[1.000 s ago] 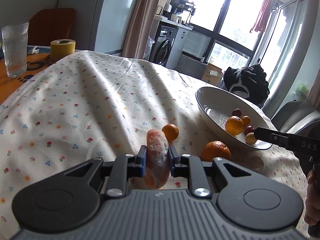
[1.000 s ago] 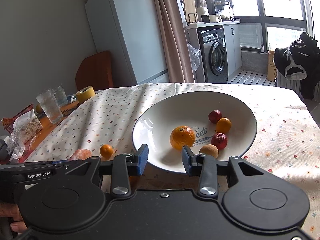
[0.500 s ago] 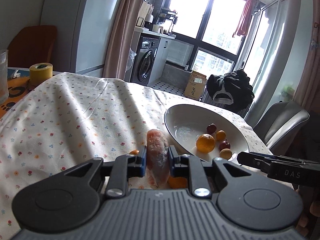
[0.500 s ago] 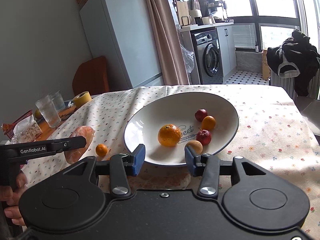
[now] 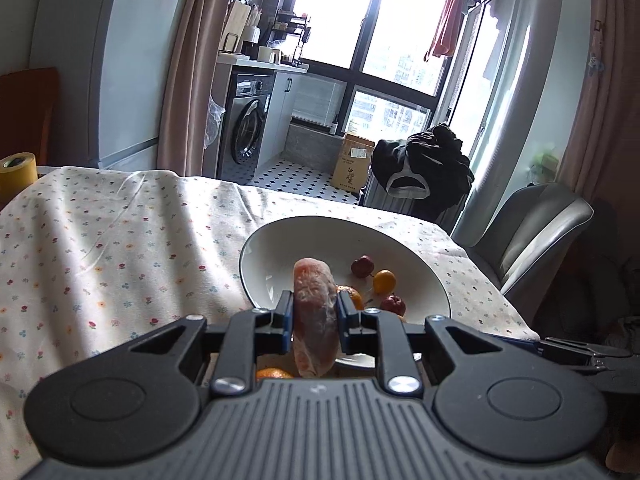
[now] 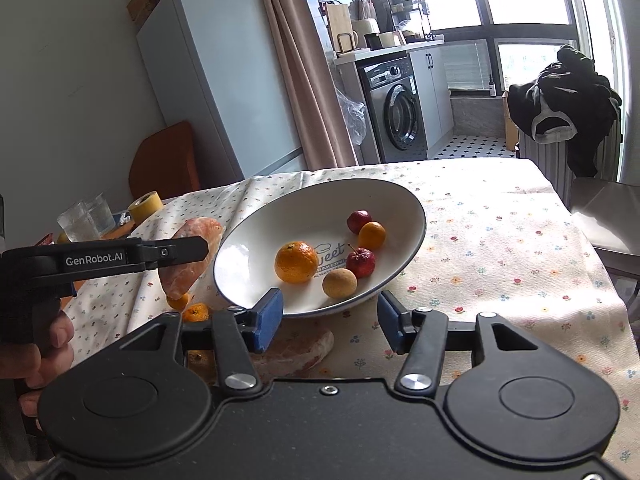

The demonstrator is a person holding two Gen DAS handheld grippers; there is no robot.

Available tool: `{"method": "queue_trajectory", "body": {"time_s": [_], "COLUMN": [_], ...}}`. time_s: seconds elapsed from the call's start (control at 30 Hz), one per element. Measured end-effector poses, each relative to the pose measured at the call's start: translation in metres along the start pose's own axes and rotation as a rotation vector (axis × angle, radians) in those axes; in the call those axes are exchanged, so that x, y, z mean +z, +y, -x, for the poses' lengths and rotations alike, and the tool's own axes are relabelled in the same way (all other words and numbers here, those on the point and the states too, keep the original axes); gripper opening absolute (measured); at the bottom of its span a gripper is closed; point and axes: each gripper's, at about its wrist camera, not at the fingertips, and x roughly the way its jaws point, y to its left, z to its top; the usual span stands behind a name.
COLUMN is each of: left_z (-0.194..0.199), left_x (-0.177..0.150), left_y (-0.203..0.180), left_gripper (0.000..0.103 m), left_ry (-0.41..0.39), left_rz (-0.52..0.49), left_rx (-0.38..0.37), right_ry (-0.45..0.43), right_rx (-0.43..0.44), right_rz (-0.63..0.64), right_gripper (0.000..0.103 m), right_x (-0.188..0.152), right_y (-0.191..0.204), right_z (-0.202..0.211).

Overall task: Organize fruits
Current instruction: 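Lower the wrapped segment into the bowl and open the left tool, then move the left tool to another brown kiwi while the right approaches the large wrapped segment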

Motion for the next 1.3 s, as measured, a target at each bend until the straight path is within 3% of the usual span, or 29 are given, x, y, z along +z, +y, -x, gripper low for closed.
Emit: {"method": "queue_trajectory", "body": {"time_s": [0.23, 0.4, 0.6, 1.1, 1.3], "left_z": [-0.015, -0.010, 0.002, 0.031, 0.037], "left_x": [0.005, 0.003, -0.001, -0.026, -0.037], "left_y": [-0.008, -0.006, 0.000, 0.011, 0.013], "left_gripper": [0.024, 0.062, 0.073, 0.073, 0.070], "left_ry": [-0.005, -0.016, -0.022, -0.015, -0.002], "left_rz": [-0.017, -0.017, -0.031, 0.000, 0.008], "left_rx": [0.014, 0.048, 0.083, 0.062, 0.049], "right_ry": [-0.003, 0.002, 0.009, 0.013, 0.018], "right_rx": [-0.008, -0.001, 0.012, 0.010, 0.008], "right_rz": [-0.019, -0.017, -0.025, -0.005, -0.001], "right_gripper": [0.053, 0.054, 0.057, 0.071, 0.072], "right_x": [-0.001, -0.004, -0.006, -0.009, -0.010], "right_y": [-0.008, -0.008, -0.006, 0.006, 0.009], "right_z": [0.003, 0.003, 0.001, 0.005, 0.006]}}
